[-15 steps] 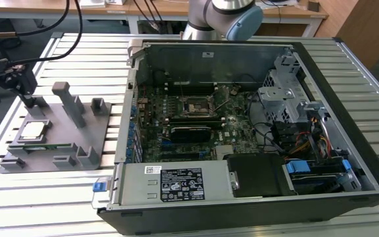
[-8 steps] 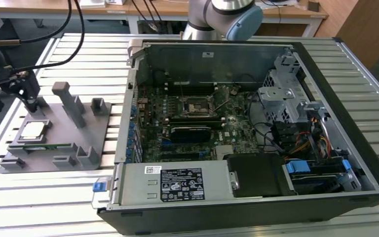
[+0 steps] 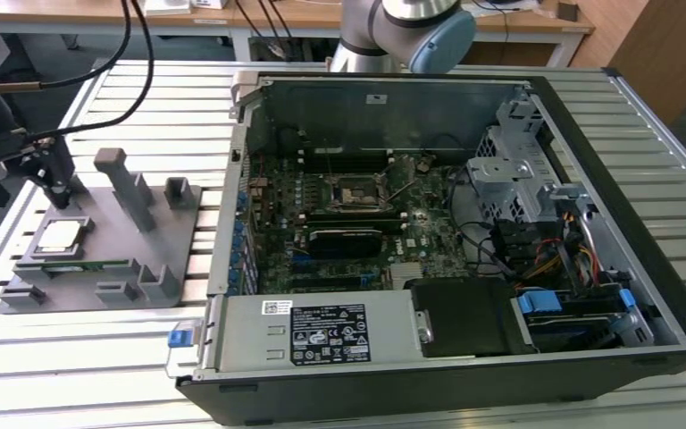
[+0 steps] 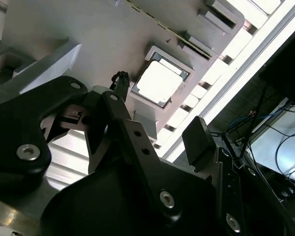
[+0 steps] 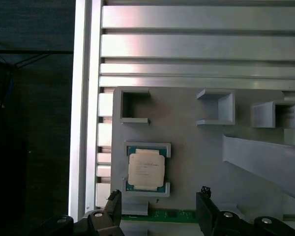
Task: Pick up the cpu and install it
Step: 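Pick up the cpu and move it towards the insertion slot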
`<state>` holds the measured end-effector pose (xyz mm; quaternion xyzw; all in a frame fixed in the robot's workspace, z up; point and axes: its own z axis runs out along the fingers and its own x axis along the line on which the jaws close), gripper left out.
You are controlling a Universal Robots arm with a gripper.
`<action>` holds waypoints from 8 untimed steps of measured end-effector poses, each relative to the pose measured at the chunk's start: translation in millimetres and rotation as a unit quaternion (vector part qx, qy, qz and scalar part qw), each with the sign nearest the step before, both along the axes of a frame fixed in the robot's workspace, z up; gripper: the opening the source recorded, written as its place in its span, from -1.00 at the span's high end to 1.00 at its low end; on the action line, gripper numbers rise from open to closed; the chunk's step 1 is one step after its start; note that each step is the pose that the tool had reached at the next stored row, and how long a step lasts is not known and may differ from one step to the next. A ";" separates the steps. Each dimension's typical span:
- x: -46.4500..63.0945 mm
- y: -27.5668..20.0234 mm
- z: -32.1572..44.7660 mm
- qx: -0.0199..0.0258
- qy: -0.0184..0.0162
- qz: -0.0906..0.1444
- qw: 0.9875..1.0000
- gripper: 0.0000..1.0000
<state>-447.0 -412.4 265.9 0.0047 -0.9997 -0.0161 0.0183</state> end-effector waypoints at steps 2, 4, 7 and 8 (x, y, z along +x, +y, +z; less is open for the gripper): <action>-1.2 0.0 -1.6 0.001 0.000 0.000 1.000 -0.40; -2.6 0.0 -3.4 0.005 0.000 0.000 1.000 -0.40; -3.5 0.1 -6.5 0.010 0.000 0.000 1.000 -0.40; -3.5 0.0 -7.9 0.010 0.000 0.000 1.000 -0.40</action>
